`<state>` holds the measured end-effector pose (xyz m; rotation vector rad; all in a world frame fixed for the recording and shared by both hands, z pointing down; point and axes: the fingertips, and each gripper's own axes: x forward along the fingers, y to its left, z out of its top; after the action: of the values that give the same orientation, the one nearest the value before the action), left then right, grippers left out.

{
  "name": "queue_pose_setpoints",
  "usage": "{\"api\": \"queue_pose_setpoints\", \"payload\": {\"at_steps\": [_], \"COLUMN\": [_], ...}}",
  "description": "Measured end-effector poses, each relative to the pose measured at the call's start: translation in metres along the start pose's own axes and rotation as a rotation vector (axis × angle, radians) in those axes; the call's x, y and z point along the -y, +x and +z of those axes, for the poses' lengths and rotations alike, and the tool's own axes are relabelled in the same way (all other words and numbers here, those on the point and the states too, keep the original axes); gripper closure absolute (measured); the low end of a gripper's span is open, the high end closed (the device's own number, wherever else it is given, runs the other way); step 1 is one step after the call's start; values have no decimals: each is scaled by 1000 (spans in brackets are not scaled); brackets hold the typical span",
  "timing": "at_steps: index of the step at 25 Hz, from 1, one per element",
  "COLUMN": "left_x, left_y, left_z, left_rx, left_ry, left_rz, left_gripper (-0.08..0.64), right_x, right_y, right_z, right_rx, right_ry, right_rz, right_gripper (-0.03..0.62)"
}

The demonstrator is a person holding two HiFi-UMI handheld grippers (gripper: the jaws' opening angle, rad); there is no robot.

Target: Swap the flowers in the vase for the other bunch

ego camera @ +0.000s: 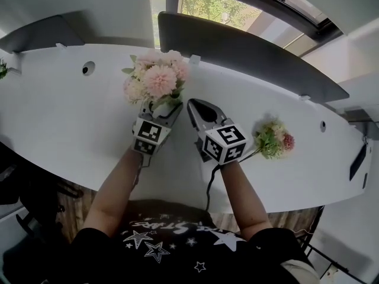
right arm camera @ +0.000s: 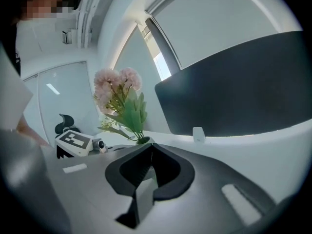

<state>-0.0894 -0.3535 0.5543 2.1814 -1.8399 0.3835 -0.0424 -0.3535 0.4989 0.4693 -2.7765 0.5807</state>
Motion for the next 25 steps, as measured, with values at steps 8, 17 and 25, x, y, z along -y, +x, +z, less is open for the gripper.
{"api": "queue_pose_setpoints", "payload": {"at_steps": [8,17,25], "left_x": [0,1,1], "left_y": [0,-1,2], "left_z": [0,-1,-1], "left_rx": [10,1,8], "left_ry": [29,37,36], "left_rz": [-17,-28,-26], "left_gripper": [314,315,315], "right_x": [-17,-29,-27], "right_y": [15,42,54], "right_z": [6,17,22], "right_rx": [-34,-60,-46], "right_ry": [-59,-148,-177], "right_rz": [109,159,163], "right_gripper": [567,442,485]}}
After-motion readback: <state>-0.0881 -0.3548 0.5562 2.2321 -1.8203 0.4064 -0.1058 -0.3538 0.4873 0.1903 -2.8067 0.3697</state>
